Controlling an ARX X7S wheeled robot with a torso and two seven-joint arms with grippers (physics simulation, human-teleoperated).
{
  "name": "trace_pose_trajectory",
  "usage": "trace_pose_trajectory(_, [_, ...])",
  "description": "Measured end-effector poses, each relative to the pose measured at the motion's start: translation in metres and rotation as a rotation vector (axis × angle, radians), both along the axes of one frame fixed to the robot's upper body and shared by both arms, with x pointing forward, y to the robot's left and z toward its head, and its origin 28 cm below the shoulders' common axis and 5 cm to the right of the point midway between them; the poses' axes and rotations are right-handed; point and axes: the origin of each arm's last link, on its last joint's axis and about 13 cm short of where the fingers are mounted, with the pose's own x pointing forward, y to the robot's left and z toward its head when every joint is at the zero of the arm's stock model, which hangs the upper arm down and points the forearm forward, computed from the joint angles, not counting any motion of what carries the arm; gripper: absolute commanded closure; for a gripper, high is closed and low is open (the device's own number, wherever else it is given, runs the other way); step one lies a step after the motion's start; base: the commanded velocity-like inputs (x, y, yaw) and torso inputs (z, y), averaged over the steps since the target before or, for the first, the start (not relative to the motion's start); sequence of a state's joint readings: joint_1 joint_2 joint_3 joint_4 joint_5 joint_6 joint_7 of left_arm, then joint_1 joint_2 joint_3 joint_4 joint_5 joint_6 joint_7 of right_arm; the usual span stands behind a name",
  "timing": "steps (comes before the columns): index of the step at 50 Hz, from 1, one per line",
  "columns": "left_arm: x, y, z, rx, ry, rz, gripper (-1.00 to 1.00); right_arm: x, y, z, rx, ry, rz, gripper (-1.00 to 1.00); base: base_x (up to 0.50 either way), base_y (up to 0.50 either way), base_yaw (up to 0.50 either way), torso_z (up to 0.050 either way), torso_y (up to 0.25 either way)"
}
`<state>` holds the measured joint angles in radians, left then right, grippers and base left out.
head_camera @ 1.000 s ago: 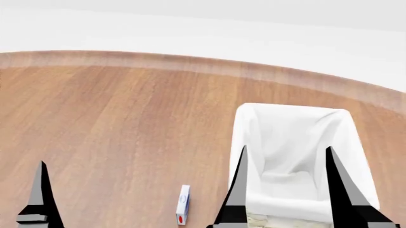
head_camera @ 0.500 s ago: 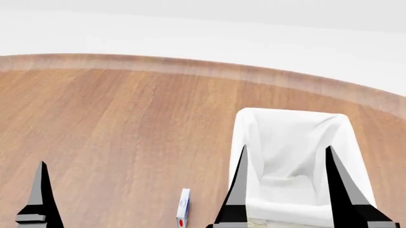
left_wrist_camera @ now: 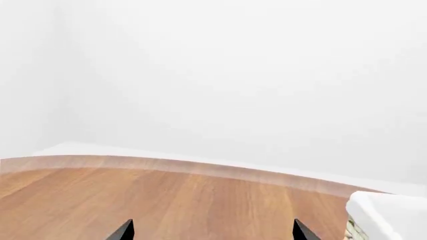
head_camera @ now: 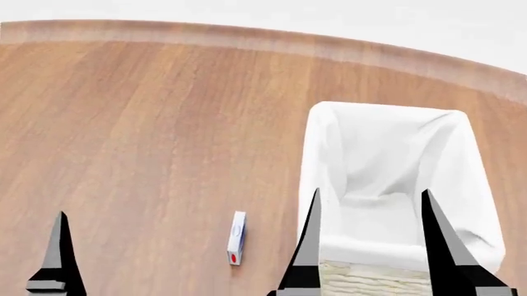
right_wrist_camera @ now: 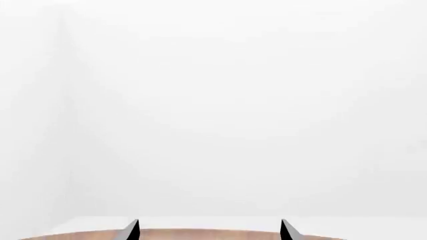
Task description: Pick up the ketchup, and put it in the basket.
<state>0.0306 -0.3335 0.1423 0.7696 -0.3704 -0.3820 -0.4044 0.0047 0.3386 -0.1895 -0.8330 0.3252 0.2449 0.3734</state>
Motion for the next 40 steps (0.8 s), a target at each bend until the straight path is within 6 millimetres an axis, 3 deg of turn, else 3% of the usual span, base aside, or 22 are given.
trace_pose_trajectory(14, [0.0,0.0,-0.001,0.006,0.003,0.002,-1.0,0.0,0.0,0.0,-0.001,0.002,-0.001,-1.0,0.0,0.0,0.0,0.042,-0.181])
trace_pose_trajectory(29, [0.0,0.003,0.002,0.009,-0.003,0.029,-1.0,-0.001,0.0,0.0,-0.003,0.0,-0.004,-1.0,0.0,0.0,0.0,0.0,0.0])
trace_pose_trajectory(40, [0.0,0.015,0.003,-0.008,-0.011,0.118,-1.0,-0.001,-0.001,0.0,-0.002,0.0,-0.007,-1.0,0.0,0.0,0.0,0.0,0.0])
